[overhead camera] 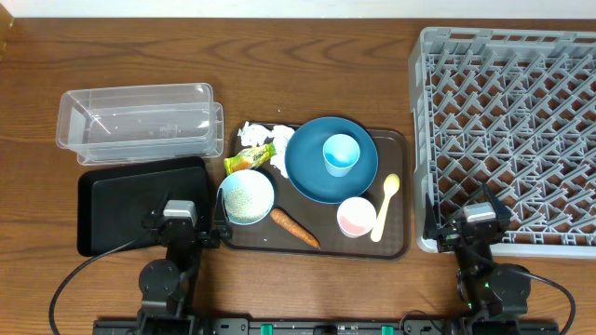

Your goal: Sort waste into correct bins and load items into the dishwasher rack

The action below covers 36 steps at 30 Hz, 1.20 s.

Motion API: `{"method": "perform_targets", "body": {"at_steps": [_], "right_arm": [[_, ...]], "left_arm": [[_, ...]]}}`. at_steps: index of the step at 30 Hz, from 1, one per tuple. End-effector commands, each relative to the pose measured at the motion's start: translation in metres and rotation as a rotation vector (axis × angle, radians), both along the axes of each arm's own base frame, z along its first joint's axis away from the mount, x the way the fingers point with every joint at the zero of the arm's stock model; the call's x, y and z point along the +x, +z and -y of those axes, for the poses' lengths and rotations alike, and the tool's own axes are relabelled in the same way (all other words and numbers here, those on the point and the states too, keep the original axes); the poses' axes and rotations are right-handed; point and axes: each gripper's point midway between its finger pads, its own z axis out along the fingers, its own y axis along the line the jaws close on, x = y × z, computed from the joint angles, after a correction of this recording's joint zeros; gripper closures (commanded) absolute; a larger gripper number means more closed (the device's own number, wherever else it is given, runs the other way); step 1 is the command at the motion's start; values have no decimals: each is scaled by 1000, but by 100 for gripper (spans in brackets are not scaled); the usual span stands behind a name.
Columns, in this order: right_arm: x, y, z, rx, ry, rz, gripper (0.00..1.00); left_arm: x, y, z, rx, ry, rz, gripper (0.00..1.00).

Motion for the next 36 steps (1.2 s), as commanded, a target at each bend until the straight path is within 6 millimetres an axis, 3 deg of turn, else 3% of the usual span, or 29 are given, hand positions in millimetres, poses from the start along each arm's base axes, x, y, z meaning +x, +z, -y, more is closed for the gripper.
{"method": "perform_targets", "body": {"at_steps": [1,25,36], "right_arm": [[0,-1,-1,-6,1,-3,1],[0,1,2,-8,-15,8,1],[1,11,6,64,-41,0,1]], "left_arm": [[-1,-17,-4,13,19,-57,2],[-1,-17,-4,11,19,-57,2],[2,-24,-3,-143,45,-164,2]]}}
